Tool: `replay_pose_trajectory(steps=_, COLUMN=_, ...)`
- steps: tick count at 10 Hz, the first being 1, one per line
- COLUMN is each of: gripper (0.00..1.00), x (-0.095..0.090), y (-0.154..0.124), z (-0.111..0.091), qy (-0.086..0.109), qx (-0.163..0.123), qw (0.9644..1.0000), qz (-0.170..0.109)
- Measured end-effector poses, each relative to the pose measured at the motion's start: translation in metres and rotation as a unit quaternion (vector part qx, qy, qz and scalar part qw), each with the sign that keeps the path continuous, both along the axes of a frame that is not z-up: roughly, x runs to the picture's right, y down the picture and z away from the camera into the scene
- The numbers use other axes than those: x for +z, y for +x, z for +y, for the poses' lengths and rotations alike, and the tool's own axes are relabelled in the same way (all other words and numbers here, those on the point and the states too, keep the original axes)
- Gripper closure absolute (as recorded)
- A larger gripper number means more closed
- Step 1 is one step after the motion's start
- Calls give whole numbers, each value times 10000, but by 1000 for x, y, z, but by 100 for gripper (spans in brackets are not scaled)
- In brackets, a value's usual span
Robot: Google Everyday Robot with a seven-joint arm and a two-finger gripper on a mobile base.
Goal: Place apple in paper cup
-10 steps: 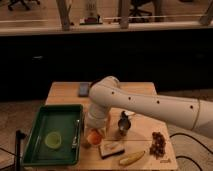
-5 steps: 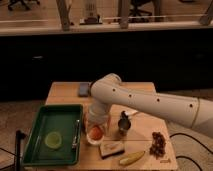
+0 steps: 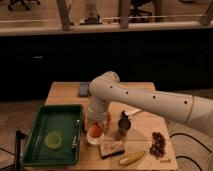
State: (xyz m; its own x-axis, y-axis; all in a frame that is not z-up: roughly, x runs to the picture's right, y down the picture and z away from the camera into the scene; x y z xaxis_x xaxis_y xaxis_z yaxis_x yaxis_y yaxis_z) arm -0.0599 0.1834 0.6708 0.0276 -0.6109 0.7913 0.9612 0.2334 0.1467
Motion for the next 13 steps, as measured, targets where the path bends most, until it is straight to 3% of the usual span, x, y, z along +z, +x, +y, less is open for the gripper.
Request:
replay_pose_trajectory(steps=3, gripper=24, x=1, y=4, z=-4, qy=-20, qx=-4, qw=10000, qz=22)
replay_pose_trajectory(steps=4, gripper=20, x=1, y=5, z=-5, qy=-29, qx=-14, qw=10000, qz=27)
replay_pose_trajectory(steps=13, gripper=20, x=1, y=6, z=-18, qy=-30, qx=-74, qw=10000, qz=-27)
